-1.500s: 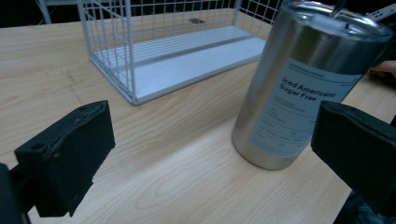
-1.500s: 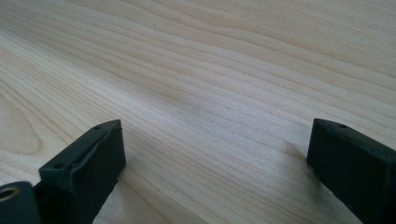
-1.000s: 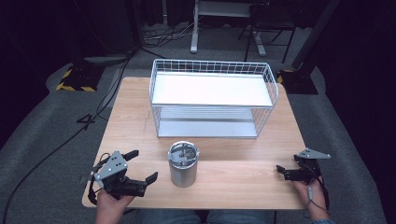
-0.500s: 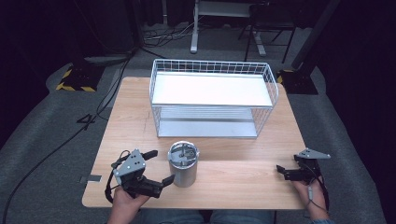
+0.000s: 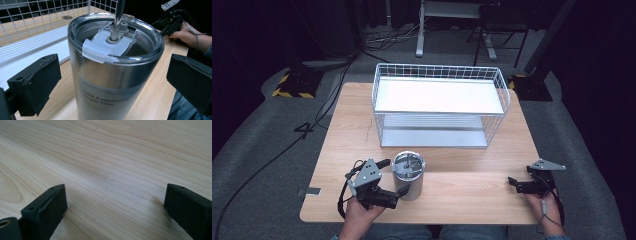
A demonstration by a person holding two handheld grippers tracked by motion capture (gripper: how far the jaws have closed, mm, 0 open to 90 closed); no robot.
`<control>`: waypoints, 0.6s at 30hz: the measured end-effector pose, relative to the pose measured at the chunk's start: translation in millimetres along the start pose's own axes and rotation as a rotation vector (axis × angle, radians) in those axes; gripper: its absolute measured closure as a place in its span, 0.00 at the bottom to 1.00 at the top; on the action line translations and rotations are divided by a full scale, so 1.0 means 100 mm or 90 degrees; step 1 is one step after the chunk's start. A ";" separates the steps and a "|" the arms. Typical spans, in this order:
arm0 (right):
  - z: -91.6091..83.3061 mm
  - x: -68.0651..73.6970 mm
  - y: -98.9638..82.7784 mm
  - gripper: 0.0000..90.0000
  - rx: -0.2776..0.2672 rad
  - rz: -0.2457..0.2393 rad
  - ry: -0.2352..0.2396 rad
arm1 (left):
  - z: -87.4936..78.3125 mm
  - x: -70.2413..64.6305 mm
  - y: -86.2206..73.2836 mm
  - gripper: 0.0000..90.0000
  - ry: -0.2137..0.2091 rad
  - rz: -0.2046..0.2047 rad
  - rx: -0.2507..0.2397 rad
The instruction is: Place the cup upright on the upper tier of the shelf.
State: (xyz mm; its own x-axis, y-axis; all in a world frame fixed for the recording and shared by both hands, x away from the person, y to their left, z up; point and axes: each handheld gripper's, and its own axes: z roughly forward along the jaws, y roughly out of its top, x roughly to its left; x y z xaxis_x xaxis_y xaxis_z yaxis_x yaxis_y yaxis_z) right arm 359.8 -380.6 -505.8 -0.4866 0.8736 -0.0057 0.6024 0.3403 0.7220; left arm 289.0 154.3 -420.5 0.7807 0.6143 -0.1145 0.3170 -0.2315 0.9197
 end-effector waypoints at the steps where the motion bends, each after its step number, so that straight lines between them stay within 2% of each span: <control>1: 0.00 0.00 0.00 0.06 0.000 0.000 0.000 | 0.02 0.00 0.00 0.00 0.000 0.000 0.003; 5: 0.00 0.00 0.00 0.06 0.000 0.002 0.002 | 0.11 0.01 0.00 0.00 0.004 -0.005 0.017; 12: 0.00 0.00 0.00 0.06 0.000 0.003 0.001 | 0.27 0.02 0.01 0.00 -0.005 0.007 0.025; 18: 0.00 0.00 0.00 0.06 0.000 0.003 0.001 | 0.35 0.01 0.01 0.00 0.003 0.022 0.027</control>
State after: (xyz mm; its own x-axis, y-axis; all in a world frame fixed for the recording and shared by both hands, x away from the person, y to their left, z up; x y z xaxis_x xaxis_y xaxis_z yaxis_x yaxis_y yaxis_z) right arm 360.0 -380.8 -505.8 -0.4848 0.8746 -0.0016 0.6047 0.3366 0.7219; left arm 309.2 128.2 -432.9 0.7894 0.6085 -0.0815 0.3130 -0.2846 0.9061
